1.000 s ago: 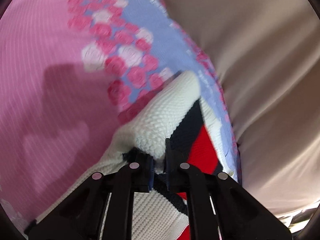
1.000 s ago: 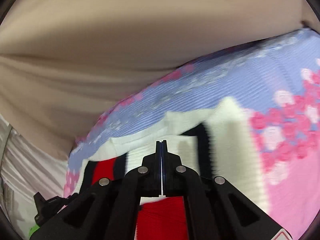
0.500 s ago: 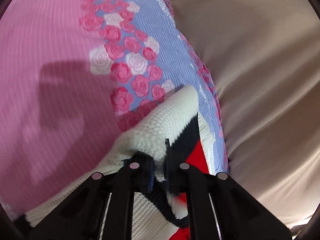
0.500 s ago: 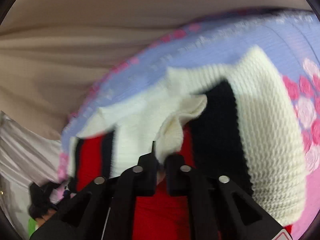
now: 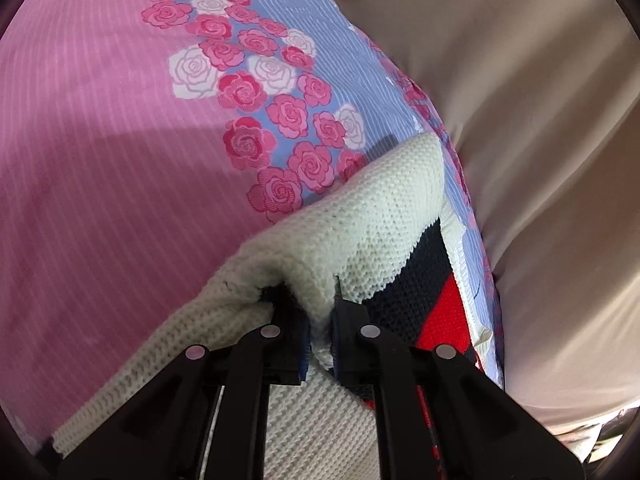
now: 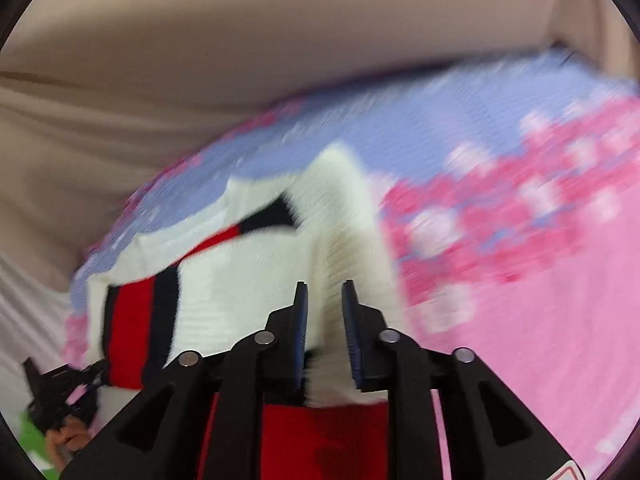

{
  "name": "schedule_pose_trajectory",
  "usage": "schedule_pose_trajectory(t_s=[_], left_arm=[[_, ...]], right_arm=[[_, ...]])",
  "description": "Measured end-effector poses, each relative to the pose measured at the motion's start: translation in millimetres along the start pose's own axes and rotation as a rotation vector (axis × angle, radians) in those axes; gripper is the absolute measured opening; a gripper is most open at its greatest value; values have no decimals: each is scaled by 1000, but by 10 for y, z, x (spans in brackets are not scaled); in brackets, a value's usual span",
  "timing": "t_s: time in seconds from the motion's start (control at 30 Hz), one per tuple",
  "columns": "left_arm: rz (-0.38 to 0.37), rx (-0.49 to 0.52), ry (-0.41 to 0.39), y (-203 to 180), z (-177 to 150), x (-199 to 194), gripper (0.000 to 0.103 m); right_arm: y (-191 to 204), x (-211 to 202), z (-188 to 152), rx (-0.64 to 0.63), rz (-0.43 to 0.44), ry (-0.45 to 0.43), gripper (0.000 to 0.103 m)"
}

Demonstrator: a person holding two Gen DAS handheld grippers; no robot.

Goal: Fold small clothes

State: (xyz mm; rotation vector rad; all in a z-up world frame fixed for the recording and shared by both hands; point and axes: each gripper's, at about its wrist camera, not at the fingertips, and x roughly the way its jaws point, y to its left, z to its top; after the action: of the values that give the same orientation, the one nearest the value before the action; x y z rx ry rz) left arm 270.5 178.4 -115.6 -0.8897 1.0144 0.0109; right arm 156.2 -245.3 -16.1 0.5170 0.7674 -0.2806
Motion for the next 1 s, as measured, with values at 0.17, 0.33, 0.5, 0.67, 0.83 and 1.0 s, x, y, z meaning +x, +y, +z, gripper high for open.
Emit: schedule_pose_trajectory(t_s=[0.17, 0.33, 0.5, 0.67, 0.83, 1.0], left_arm=[[-23, 5, 0, 26, 3, 15, 8], [-51, 40, 21, 73, 12, -4, 9], [-74, 52, 43, 87, 43, 5, 8], [-75, 109, 55, 82, 20, -28, 7], [-58, 138, 52, 36, 41, 9, 8], [-75, 137, 89, 49, 110, -233, 25]], right_arm=[[943, -16, 119, -249, 302, 97, 46], [2418, 817, -88, -575, 427, 224, 65], [3077, 1456, -273, -659, 414, 330, 64], [3205, 1478, -320, -738, 395, 321, 6], [3422, 1779, -133, -734, 307, 297, 5], [3394, 1742, -153, -668, 292, 303, 10]])
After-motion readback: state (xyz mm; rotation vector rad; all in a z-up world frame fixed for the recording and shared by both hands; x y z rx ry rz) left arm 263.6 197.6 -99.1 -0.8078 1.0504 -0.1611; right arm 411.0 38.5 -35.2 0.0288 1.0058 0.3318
